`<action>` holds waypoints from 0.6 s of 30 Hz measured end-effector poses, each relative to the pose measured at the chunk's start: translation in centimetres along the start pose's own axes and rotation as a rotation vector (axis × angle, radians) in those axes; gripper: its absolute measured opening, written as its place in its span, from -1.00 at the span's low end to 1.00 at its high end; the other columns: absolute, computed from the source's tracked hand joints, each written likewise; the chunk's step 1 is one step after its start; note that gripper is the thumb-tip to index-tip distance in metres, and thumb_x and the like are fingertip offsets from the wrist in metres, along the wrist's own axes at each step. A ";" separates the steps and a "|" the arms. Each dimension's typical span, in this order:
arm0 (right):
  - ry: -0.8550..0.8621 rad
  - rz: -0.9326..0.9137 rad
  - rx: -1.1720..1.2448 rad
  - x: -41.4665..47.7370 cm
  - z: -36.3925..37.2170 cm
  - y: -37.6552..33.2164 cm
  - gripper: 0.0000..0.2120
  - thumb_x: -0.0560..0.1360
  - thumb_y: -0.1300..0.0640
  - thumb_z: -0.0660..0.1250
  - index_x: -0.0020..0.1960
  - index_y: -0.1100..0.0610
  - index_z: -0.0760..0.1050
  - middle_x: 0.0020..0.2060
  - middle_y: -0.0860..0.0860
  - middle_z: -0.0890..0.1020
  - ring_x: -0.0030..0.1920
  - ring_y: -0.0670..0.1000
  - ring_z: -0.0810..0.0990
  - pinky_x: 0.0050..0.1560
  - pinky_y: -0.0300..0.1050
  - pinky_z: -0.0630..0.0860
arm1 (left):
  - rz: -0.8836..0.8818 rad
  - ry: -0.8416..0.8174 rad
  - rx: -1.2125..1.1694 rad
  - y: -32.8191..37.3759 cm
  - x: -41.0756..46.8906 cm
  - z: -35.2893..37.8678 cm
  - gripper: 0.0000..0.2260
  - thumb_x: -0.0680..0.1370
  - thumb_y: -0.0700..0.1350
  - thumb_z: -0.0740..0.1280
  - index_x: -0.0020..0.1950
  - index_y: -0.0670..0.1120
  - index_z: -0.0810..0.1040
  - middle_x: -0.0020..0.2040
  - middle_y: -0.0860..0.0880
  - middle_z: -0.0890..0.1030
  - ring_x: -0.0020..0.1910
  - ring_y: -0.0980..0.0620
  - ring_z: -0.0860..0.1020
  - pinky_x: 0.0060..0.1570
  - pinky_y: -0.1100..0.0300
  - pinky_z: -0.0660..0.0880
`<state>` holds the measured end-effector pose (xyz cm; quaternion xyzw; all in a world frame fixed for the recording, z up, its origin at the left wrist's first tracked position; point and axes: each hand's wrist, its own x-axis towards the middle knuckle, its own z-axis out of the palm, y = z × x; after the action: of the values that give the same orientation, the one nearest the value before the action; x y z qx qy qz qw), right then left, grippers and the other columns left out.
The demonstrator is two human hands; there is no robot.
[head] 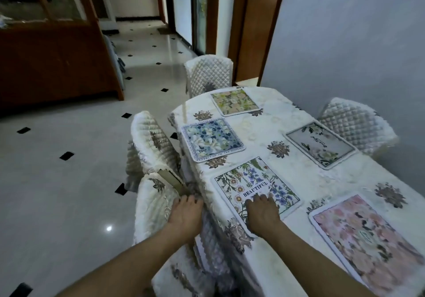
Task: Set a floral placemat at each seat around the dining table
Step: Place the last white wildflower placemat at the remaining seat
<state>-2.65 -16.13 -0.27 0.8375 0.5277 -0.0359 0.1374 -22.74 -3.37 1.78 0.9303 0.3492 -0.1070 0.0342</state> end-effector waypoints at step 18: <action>-0.269 0.535 0.123 -2.6 4.1 2.1 -0.72 0.48 0.08 0.24 0.17 0.13 0.46 0.10 0.14 0.54 0.11 0.18 0.47 0.12 0.07 0.40 | 0.274 -0.107 -0.227 -1.4 7.0 2.4 -0.70 0.53 0.03 0.23 0.19 -0.06 0.43 0.20 -0.15 0.49 0.19 -0.17 0.45 0.16 -0.09 0.43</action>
<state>-1.58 -20.33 -3.28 0.9411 0.2625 -0.1413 0.1596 -18.99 1.88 -2.12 0.9522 0.2269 -0.1107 0.1719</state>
